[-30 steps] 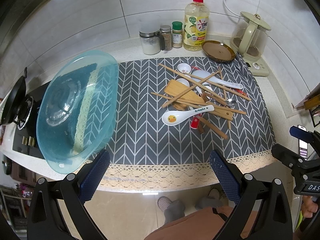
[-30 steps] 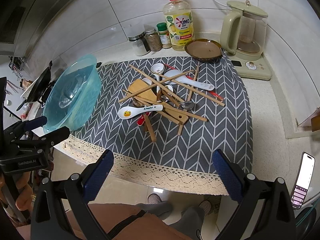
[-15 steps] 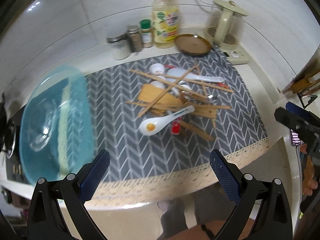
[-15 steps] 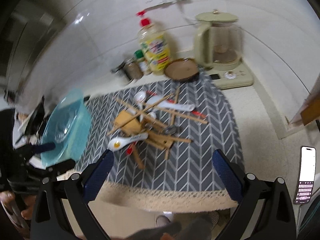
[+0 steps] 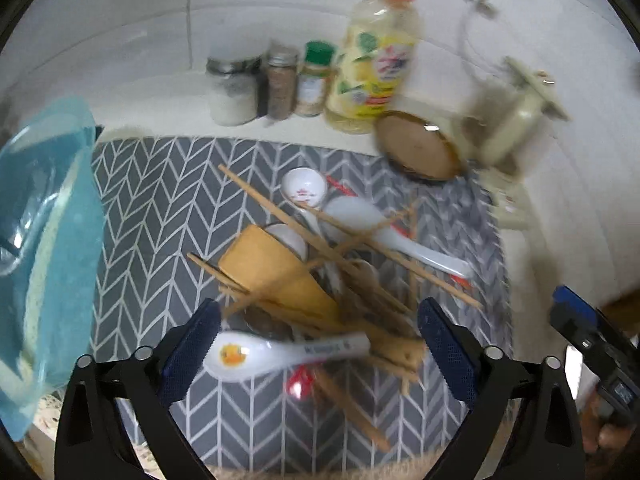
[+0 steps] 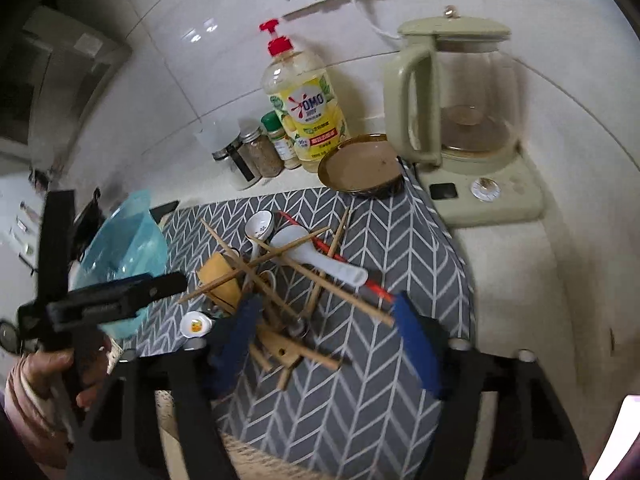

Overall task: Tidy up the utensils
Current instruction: 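Reach into the pile and grasp a wooden chopstick with the left tool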

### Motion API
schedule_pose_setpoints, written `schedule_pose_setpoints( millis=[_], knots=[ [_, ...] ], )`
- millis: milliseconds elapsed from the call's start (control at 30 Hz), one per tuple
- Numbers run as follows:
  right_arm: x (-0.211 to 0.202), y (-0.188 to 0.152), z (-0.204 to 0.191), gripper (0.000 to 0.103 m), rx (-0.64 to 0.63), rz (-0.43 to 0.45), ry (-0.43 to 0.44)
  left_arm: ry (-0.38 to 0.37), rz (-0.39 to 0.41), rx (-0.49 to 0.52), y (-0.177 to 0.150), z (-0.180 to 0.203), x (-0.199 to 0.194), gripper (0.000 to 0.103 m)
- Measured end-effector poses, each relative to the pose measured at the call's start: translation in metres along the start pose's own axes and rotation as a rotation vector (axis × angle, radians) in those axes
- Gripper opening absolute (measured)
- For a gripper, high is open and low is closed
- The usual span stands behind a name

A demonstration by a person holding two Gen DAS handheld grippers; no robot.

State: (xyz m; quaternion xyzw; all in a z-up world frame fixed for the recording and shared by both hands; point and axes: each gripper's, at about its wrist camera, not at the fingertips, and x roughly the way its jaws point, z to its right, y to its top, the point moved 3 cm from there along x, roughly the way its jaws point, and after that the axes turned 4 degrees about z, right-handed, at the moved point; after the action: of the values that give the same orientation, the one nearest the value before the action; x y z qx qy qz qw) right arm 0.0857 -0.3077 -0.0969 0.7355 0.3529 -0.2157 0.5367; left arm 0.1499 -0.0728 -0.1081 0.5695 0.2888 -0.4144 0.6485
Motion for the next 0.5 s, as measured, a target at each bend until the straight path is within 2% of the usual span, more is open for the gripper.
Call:
schedule_pose_setpoints(
  millis=[67, 200, 267, 367, 500],
  knots=[
    [0.013, 0.005, 0.006, 0.059, -0.004, -0.028, 0.037, 0.028, -0.022, -0.019, 0.005, -0.001, 0.022, 0.08],
    [0.036, 0.007, 0.013, 0.057, -0.041, -0.076, 0.039, 0.068, -0.082, -0.085, 0.012, -0.009, 0.061, 0.063],
    [0.043, 0.007, 0.015, 0.057, -0.044, -0.087, 0.055, 0.054, -0.087, -0.112, 0.016, -0.01, 0.073, 0.062],
    [0.05, 0.006, 0.015, 0.057, -0.046, -0.094, 0.041, 0.07, -0.073, -0.096, 0.026, -0.008, 0.078, 0.063],
    [0.058, 0.006, 0.01, 0.057, -0.046, -0.107, 0.041, 0.048, -0.065, -0.095, 0.044, -0.009, 0.083, 0.063]
  ],
)
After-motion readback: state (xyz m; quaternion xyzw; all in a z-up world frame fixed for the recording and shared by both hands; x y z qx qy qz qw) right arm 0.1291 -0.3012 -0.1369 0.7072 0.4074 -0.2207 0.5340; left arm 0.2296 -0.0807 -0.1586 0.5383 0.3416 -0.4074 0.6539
